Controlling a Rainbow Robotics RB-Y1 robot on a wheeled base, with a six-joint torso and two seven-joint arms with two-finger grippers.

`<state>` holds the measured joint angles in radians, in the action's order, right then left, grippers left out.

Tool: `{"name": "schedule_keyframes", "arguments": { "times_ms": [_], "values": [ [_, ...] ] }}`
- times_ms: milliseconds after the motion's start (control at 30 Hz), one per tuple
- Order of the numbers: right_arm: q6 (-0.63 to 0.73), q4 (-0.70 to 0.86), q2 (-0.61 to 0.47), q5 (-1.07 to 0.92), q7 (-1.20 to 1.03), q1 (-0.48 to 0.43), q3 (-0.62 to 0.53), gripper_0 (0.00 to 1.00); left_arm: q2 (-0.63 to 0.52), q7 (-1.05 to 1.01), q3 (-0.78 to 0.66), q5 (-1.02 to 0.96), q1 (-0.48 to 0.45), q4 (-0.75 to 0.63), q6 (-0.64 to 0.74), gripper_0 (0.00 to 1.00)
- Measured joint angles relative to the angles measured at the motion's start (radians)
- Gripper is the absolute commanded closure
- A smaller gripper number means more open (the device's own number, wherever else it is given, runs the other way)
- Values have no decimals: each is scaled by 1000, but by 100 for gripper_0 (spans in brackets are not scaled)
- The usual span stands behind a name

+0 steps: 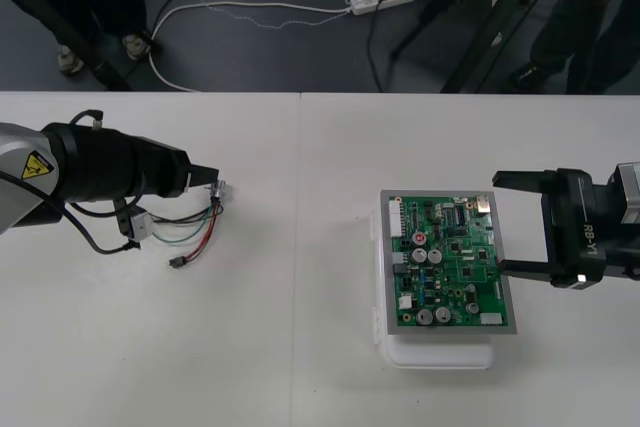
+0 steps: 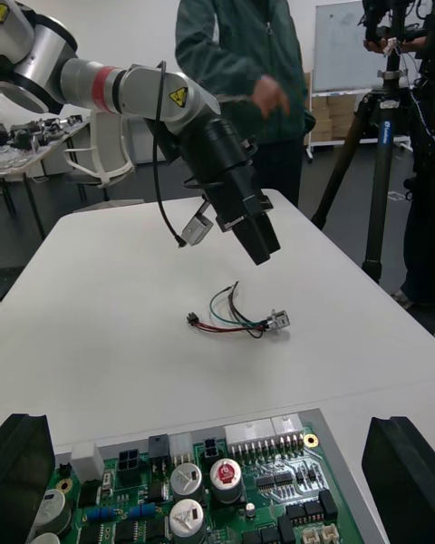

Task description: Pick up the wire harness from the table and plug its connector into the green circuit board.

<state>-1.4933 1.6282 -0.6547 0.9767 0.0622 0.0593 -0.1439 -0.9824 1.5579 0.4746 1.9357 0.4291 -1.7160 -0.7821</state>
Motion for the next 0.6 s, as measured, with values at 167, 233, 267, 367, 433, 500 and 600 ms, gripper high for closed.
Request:
{"name": "schedule_keyframes", "arguments": {
  "times_ms": [167,233,267,367,433,500,600],
  "values": [
    [-10,1,0,0,0,1,0,0,0,0,0,1,0,0,0,0],
    [-11,5,1,0,0,1,0,0,0,0,0,2,0,0,0,0],
    [-11,8,1,0,0,1,0,0,0,0,0,2,0,0,0,0],
    [-11,17,6,0,0,1,0,0,0,0,0,2,0,0,0,0],
    [-11,23,9,0,0,1,0,0,0,0,0,3,0,0,0,0],
    [-11,23,10,3,-1,1,0,0,1,0,0,4,0,0,0,0],
    [-11,23,10,11,-1,1,0,0,2,0,0,6,0,0,0,0]
  ]
}}
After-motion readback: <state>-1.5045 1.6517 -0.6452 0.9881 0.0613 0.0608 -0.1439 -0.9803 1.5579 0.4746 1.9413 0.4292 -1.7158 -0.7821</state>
